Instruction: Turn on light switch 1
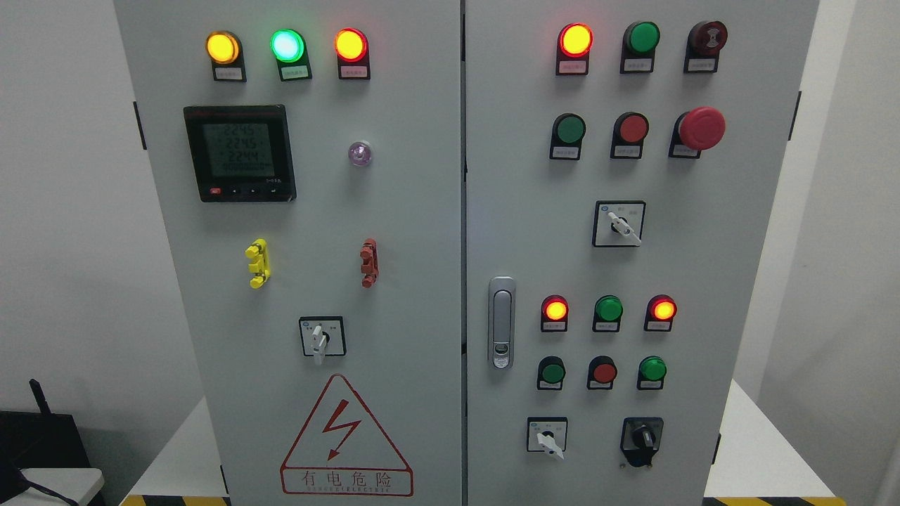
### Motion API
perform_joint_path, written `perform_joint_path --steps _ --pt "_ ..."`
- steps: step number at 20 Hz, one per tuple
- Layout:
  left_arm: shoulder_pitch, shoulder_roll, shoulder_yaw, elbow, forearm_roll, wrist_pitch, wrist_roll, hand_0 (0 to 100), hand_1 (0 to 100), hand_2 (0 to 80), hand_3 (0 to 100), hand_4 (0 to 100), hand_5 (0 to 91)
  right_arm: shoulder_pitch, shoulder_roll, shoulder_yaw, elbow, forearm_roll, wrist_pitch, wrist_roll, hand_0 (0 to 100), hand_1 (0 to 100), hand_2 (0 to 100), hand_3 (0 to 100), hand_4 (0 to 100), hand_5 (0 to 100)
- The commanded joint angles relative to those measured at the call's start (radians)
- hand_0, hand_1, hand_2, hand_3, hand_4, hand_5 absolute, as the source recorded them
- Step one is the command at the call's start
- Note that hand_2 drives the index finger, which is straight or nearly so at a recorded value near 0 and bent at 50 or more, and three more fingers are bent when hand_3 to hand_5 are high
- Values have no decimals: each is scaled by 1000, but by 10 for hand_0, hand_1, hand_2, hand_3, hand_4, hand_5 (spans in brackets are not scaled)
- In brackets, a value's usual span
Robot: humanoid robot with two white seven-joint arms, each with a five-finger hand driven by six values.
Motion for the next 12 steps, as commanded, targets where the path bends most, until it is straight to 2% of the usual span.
perform_joint_path --steps 1,6,10,12 --pt "42 64 286 -449 -2 -18 -3 408 28 49 154 221 0 0 0 0 0 -18 1 -1 120 389 0 0 0 0" --pt "45 102 351 -708 -1 -23 -3 421 27 142 231 308 0 0 0 0 0 -17 1 -1 120 389 0 0 0 0" --pt "31 115 364 -881 1 -21 -7 452 0 157 271 360 23 0 0 0 0 -17 1 -1 120 389 0 0 0 0" --pt "19 119 368 -944 1 -21 -32 459 0 160 290 389 60 0 0 0 0 -17 1 -1 120 389 0 0 0 0"
